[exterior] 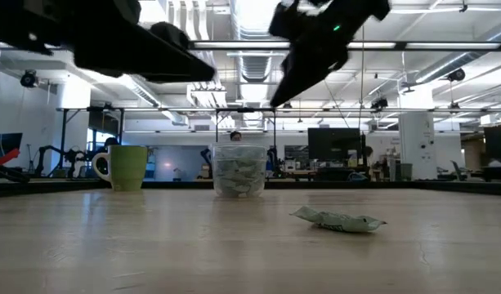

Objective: Pick and place Stevia / Truvia into bins
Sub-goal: Put the green stevia packet into the transparent container

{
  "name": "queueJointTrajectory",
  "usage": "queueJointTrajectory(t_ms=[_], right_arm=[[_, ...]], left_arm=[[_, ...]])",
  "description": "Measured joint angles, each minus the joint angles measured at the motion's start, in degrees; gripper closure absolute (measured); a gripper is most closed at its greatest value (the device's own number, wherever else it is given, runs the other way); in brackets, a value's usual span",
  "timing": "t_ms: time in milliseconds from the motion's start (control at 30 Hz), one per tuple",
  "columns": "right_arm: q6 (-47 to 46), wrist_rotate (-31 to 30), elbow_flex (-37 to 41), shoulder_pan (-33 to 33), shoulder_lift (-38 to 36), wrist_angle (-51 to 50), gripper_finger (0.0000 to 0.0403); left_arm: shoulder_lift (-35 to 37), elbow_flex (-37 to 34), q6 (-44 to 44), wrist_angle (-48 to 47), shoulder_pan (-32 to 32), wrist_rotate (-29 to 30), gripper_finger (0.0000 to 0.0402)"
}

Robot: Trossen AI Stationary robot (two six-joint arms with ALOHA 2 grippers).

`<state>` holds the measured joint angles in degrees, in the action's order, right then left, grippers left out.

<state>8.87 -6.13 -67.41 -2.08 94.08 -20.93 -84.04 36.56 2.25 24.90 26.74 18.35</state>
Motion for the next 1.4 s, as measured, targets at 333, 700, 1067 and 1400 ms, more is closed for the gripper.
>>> queueJointTrajectory(t_ms=[333, 700, 1067, 1400], right_arm=[[-11.4, 0.1, 9.5, 12.7, -14.3, -9.3, 0.0279], [-23.9, -2.9, 25.6, 22.7, -26.8, -2.3, 0.0301], [-28.0, -3.0, 32.2, 24.2, -29.1, 2.7, 0.0314], [-28.0, -3.0, 32.3, 24.2, -29.0, 3.6, 0.0317]], left_arm=[[-20.9, 11.4, 7.2, 9.6, -3.0, -4.3, 0.0220], [-30.8, 23.5, 5.6, 0.8, -6.1, -16.4, 0.0220], [-33.1, 26.2, 4.3, -4.9, -6.9, -18.2, 0.0225], [-33.1, 26.2, 2.5, -7.6, -7.8, -18.6, 0.0299]])
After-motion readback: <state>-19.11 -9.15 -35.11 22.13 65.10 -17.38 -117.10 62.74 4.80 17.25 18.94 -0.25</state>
